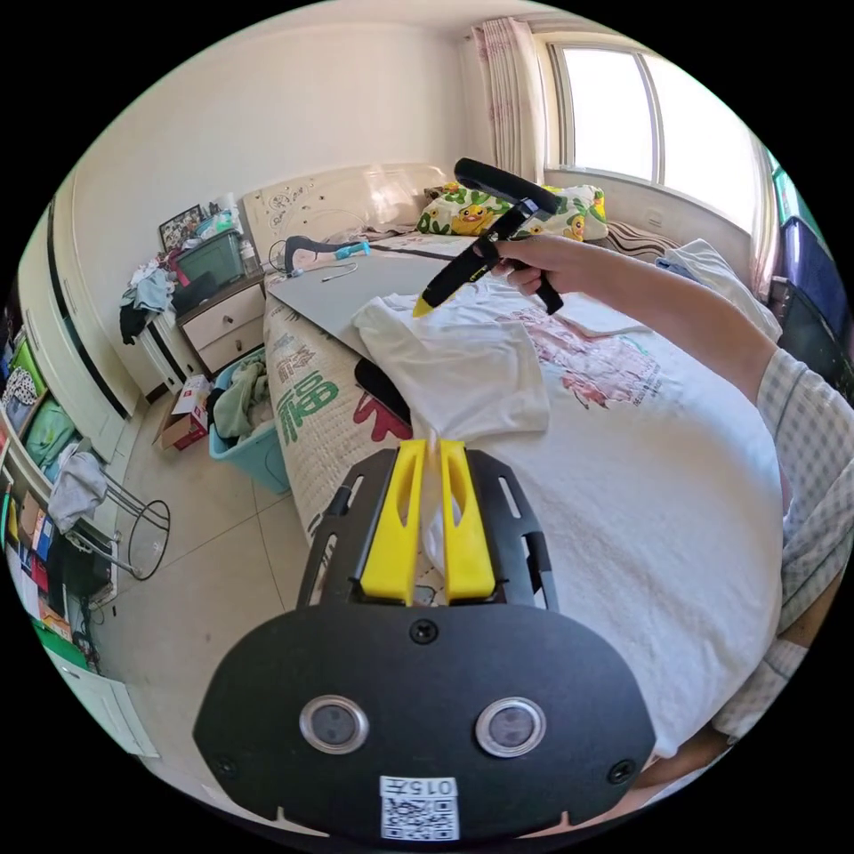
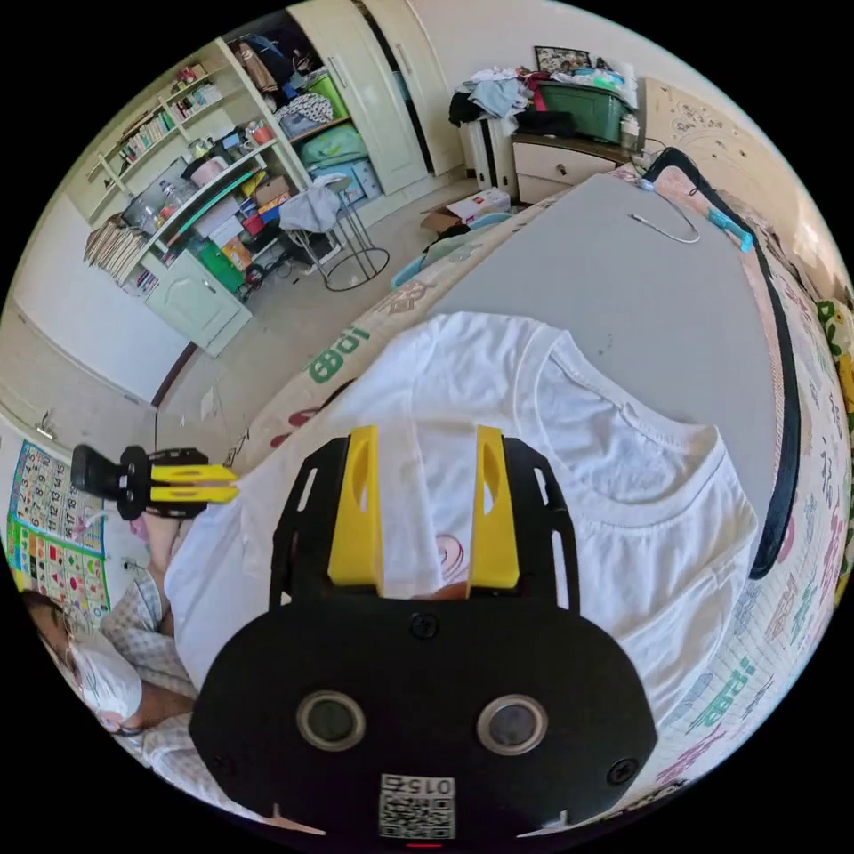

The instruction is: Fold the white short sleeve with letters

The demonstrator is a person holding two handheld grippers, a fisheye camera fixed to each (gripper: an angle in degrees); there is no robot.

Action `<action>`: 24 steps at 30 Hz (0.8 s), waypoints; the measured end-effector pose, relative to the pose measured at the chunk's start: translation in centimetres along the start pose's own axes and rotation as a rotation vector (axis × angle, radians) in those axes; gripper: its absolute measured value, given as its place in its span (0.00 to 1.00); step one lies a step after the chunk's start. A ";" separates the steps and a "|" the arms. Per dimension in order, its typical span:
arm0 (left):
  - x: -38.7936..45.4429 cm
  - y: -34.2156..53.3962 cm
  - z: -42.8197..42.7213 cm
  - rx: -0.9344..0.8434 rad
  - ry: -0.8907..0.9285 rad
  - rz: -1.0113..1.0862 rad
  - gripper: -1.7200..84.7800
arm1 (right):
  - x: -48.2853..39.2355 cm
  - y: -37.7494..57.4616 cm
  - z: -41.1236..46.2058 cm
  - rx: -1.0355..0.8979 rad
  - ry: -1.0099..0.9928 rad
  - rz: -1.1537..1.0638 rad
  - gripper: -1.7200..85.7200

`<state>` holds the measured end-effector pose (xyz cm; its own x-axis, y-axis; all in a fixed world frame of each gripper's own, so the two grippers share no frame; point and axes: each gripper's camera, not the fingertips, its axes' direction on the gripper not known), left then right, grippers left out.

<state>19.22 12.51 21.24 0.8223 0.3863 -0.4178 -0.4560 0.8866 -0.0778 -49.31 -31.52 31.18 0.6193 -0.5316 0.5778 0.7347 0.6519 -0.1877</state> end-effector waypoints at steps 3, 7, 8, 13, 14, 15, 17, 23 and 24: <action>-0.4 0.1 0.3 -0.011 0.009 -0.005 0.03 | -0.7 2.8 -1.5 -0.056 -0.015 -0.035 0.18; -0.6 0.2 0.4 -0.017 -0.004 0.001 0.03 | -1.8 4.4 -3.3 -0.088 -0.027 -0.047 0.14; -0.6 0.3 0.5 -0.019 -0.005 0.002 0.03 | -2.2 4.5 -3.5 -0.104 -0.025 -0.059 0.11; -1.4 0.6 0.7 -0.025 -0.007 0.005 0.03 | -4.2 5.4 -5.2 -0.086 0.020 -0.047 0.03; -1.5 0.6 0.7 -0.025 -0.005 0.004 0.03 | -4.8 5.9 -5.8 -0.080 0.021 -0.049 0.02; -1.9 0.7 0.7 -0.025 0.000 0.001 0.03 | -5.3 6.6 -6.4 -0.079 0.019 -0.046 0.01; -2.4 0.9 0.8 -0.026 0.010 -0.002 0.04 | -5.9 7.8 -7.0 -0.083 0.009 -0.036 0.01; -3.7 1.5 0.9 -0.027 0.011 0.001 0.04 | -7.9 10.7 -6.9 -0.115 -0.041 0.003 0.02; -4.0 1.7 0.7 -0.022 0.004 0.003 0.05 | -8.4 11.0 -7.0 -0.099 -0.044 0.005 0.02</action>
<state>15.47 12.64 23.43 0.8195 0.3876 -0.4221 -0.4656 0.8798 -0.0961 -44.48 -23.63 18.65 0.6117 -0.5026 0.6109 0.7569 0.5965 -0.2671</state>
